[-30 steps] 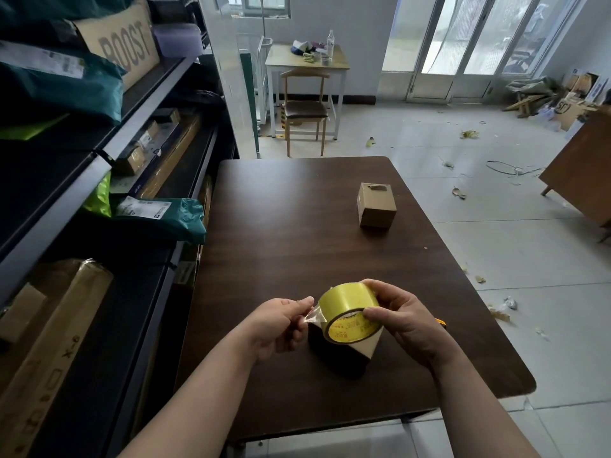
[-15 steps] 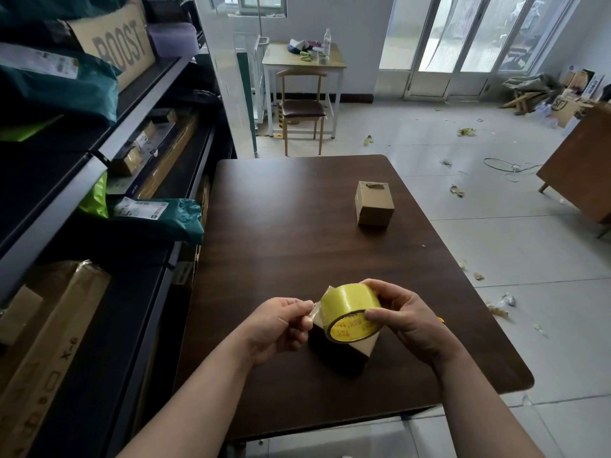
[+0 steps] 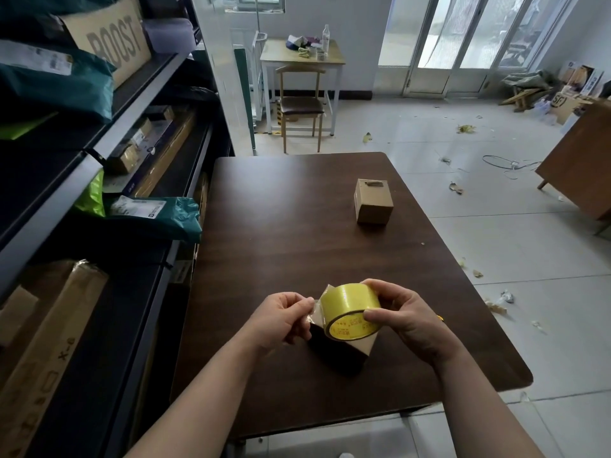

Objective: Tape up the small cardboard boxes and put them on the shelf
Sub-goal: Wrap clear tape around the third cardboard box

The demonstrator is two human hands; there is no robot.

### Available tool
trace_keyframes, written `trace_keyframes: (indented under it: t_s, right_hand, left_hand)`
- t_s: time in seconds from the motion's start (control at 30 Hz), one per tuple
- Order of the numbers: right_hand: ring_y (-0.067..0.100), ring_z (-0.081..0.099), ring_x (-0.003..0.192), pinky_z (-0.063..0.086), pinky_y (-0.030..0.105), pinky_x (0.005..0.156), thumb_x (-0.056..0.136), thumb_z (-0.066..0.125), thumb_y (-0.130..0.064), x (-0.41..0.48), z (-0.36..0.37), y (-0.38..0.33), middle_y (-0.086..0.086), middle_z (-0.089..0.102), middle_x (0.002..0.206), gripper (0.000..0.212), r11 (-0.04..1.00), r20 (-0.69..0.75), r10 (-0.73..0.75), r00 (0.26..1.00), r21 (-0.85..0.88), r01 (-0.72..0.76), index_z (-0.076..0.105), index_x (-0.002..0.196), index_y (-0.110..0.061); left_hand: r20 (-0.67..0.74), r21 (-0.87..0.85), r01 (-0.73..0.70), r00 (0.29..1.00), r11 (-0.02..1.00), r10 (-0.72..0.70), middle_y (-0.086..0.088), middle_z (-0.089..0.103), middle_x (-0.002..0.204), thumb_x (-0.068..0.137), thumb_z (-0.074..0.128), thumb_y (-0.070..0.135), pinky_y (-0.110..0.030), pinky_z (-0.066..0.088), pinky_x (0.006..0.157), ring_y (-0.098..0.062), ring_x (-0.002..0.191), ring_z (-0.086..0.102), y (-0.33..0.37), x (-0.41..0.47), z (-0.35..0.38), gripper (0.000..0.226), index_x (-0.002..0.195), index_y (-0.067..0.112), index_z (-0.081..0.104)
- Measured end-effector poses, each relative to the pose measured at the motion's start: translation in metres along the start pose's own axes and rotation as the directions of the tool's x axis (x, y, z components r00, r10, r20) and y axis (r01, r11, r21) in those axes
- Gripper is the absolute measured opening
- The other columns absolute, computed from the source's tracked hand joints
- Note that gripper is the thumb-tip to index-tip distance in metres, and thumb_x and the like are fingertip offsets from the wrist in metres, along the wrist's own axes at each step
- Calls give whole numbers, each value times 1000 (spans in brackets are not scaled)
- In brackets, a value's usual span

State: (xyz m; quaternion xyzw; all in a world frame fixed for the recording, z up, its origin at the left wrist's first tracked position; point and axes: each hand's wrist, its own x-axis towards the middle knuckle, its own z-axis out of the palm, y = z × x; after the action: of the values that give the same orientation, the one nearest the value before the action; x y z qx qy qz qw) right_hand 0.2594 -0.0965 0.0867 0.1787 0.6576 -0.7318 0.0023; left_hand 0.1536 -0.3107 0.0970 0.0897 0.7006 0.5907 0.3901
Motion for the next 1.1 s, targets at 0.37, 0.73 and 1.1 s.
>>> trace_keyframes:
  t_s: [0.37, 0.73, 1.1]
  right_hand:
    - [19, 60, 112, 54, 41, 93, 53, 88, -29, -4, 5, 3, 0, 65, 118, 67, 992, -103, -18, 995, -125, 6, 67, 117, -23]
    - [12, 63, 102, 57, 32, 84, 51, 90, -40, 0, -36, 18, -7, 69, 106, 61, 949, -174, -26, 984, -314, -30, 70, 108, -30]
    - [11, 61, 99, 56, 31, 80, 58, 92, -31, 28, -110, 47, -10, 66, 105, 46, 888, -244, 9, 970, -444, -120, 69, 98, -37]
  left_hand:
    - [-131, 671, -162, 934, 724, 331, 5, 53, 82, 98, 47, 37, -31, 41, 63, -15, 73, 52, -9, 29, 1, 26, 80, 20, 54]
    - [-169, 617, -144, 936, 774, 309, 0, 58, 73, 98, 52, 29, -22, 34, 52, -10, 64, 48, -16, 75, 34, 26, 80, 10, 52]
    - [-190, 636, -76, 949, 768, 251, -5, 61, 71, 95, 59, 27, -23, 36, 54, -14, 62, 47, -34, 146, 40, 26, 79, 8, 54]
